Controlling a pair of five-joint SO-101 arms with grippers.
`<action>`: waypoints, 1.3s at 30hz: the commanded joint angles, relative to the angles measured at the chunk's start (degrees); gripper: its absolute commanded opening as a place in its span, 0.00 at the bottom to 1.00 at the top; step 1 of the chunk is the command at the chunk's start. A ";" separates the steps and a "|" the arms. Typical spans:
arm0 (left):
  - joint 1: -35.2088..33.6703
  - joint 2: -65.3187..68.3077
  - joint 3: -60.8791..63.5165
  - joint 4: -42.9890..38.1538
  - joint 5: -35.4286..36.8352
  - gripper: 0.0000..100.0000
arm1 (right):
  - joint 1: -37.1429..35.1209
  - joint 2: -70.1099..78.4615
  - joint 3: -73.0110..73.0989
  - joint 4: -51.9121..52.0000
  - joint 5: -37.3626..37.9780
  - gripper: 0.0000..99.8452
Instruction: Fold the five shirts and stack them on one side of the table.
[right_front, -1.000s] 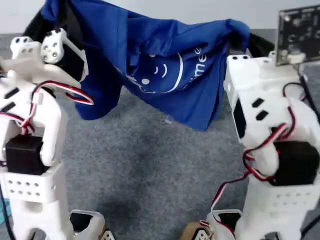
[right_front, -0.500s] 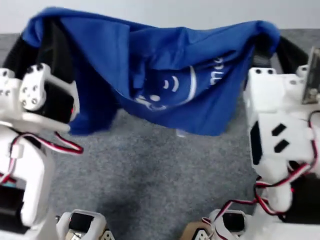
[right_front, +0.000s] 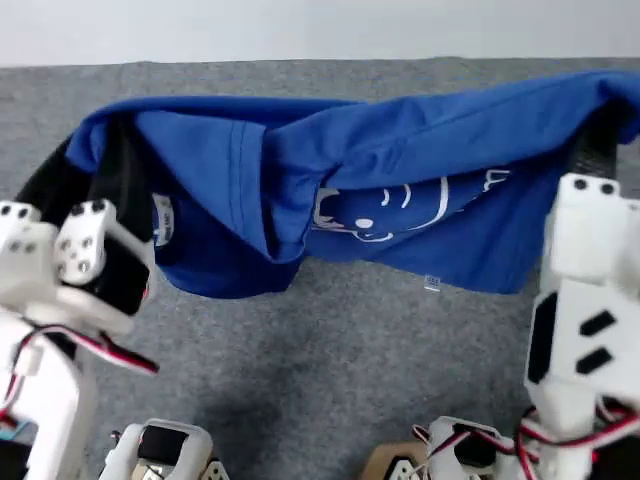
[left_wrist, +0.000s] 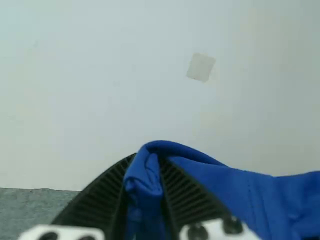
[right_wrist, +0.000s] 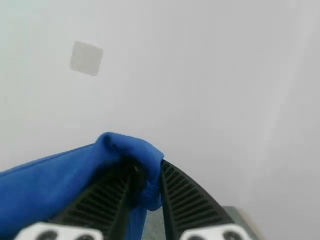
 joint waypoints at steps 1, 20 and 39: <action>0.26 -2.37 -2.07 0.18 -1.93 0.00 | 1.10 -1.10 -3.08 -0.57 0.53 0.01; 0.35 -9.76 -1.89 16.26 -3.34 0.00 | 0.75 -6.02 -3.08 14.29 0.44 0.01; -1.23 -0.44 20.00 6.15 -3.08 0.00 | -0.13 -6.29 35.52 -8.22 -0.09 0.01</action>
